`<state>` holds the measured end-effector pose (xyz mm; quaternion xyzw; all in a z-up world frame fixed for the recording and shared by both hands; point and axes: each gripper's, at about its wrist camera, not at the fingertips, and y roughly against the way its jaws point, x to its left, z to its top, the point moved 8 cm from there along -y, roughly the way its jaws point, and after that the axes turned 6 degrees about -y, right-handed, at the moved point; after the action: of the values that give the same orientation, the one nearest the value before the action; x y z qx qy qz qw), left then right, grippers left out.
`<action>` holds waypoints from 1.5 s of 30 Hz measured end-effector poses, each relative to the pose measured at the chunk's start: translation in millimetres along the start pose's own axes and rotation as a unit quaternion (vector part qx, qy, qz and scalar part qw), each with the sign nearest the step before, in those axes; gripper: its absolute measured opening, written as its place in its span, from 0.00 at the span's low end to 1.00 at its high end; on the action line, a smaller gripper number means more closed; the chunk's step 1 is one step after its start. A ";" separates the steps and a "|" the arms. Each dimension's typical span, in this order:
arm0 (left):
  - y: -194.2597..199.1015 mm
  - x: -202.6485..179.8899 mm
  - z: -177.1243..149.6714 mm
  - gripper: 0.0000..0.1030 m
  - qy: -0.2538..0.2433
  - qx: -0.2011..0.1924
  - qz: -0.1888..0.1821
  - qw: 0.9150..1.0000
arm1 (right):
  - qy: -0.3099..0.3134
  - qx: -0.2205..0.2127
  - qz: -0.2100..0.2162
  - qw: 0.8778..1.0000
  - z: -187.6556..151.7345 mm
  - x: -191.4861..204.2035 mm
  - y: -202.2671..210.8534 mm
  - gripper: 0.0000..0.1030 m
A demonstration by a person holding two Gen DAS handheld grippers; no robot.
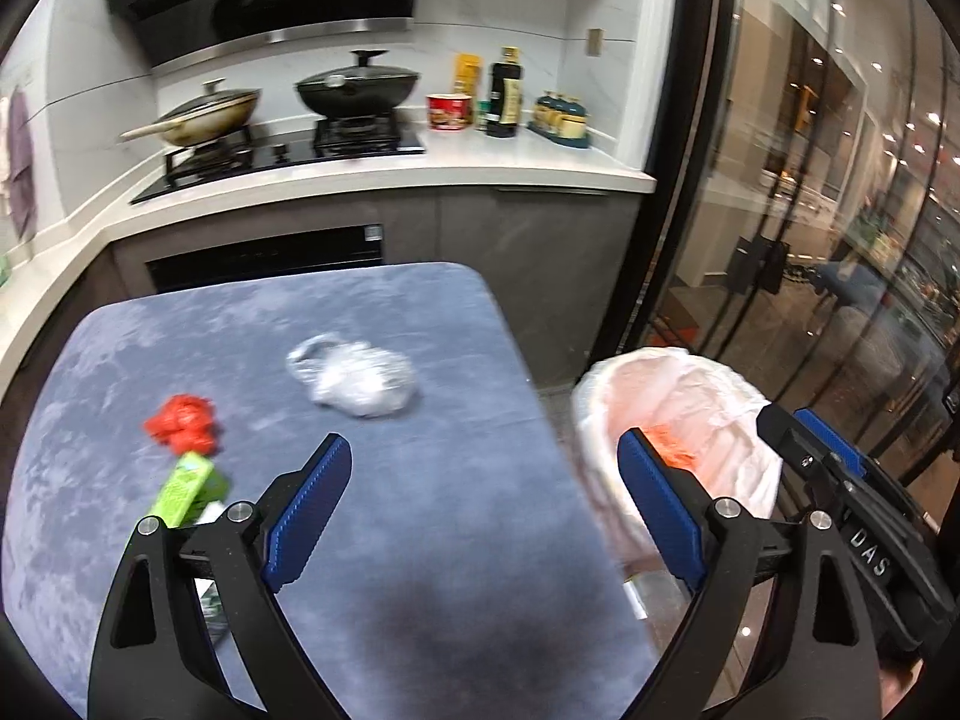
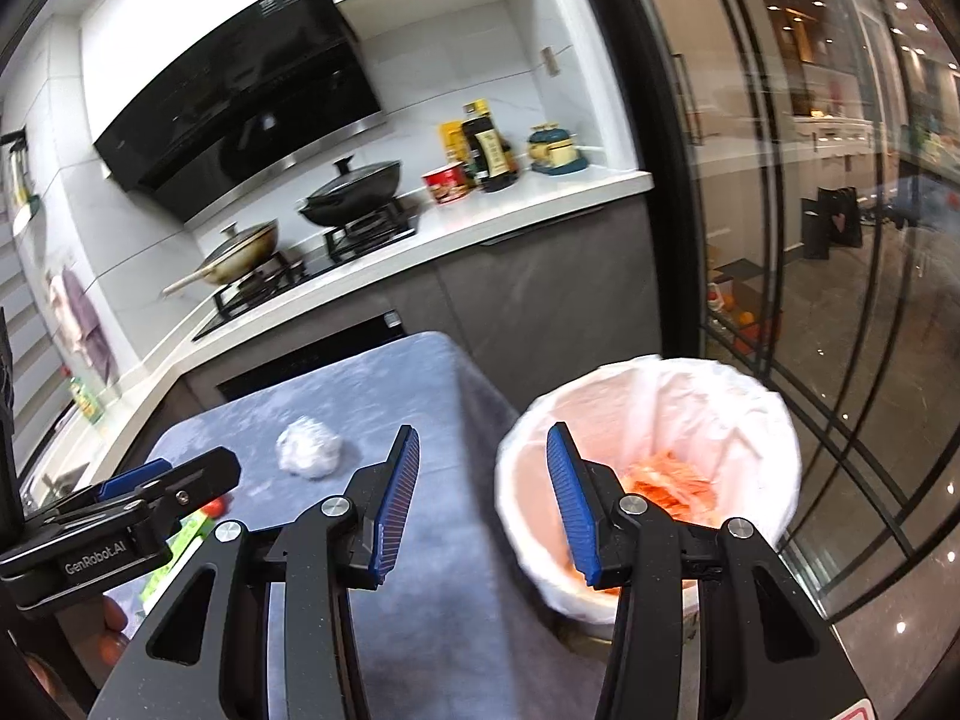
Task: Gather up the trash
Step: 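Move both open tools back over the red and clear plastic bags, then grasp the red plastic bag with the left tool while the right tool grasps the clear bag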
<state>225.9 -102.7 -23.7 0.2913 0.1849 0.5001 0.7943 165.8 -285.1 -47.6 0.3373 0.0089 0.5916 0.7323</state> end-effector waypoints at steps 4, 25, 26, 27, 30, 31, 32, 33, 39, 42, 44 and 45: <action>10.3 37.8 -10.8 0.86 0.014 0.001 0.022 1.000 | 0.010 0.009 0.010 1.000 -11.0 23.6 -7.3 0.47; -9.4 213.7 -72.7 0.87 0.103 0.058 0.096 0.988 | 0.056 0.083 0.034 0.994 -59.2 130.9 -114.2 0.51; -12.8 218.9 -73.5 0.87 0.105 0.061 0.098 0.988 | 0.057 0.087 0.034 0.994 -60.6 134.9 -121.6 0.51; -16.0 223.6 -73.4 0.87 0.107 0.063 0.100 0.987 | 0.057 0.092 0.035 0.994 -61.7 139.1 -129.8 0.51; -28.0 238.5 -71.2 0.87 0.114 0.068 0.103 0.986 | 0.058 0.103 0.036 0.992 -65.3 149.0 -151.9 0.51; -33.2 244.0 -69.1 0.88 0.118 0.070 0.103 0.985 | 0.059 0.107 0.035 0.992 -66.9 152.1 -160.2 0.52; -38.1 248.5 -67.3 0.89 0.119 0.072 0.103 0.985 | 0.061 0.109 0.035 0.992 -67.5 155.2 -167.2 0.53; -43.2 252.5 -65.4 0.90 0.120 0.075 0.105 0.984 | 0.063 0.110 0.034 0.991 -68.3 157.6 -173.1 0.56; -85.7 266.4 -50.2 0.90 0.123 0.099 0.096 0.983 | 0.066 0.123 0.025 0.990 -70.0 164.7 -211.1 0.57; -107.4 264.1 -47.1 0.90 0.119 0.115 0.089 0.982 | 0.065 0.130 0.022 0.989 -72.7 165.1 -226.5 0.57; -118.5 262.3 -48.4 0.90 0.116 0.125 0.087 0.982 | 0.067 0.133 0.019 0.989 -75.4 166.3 -234.0 0.57; -125.4 261.6 -49.6 0.90 0.112 0.132 0.088 0.981 | 0.070 0.136 0.018 0.988 -77.4 166.6 -237.6 0.57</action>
<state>395.9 105.7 -143.4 0.3507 0.3112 0.5687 0.6758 388.3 -119.6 -162.9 0.3912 0.1344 0.6203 0.6664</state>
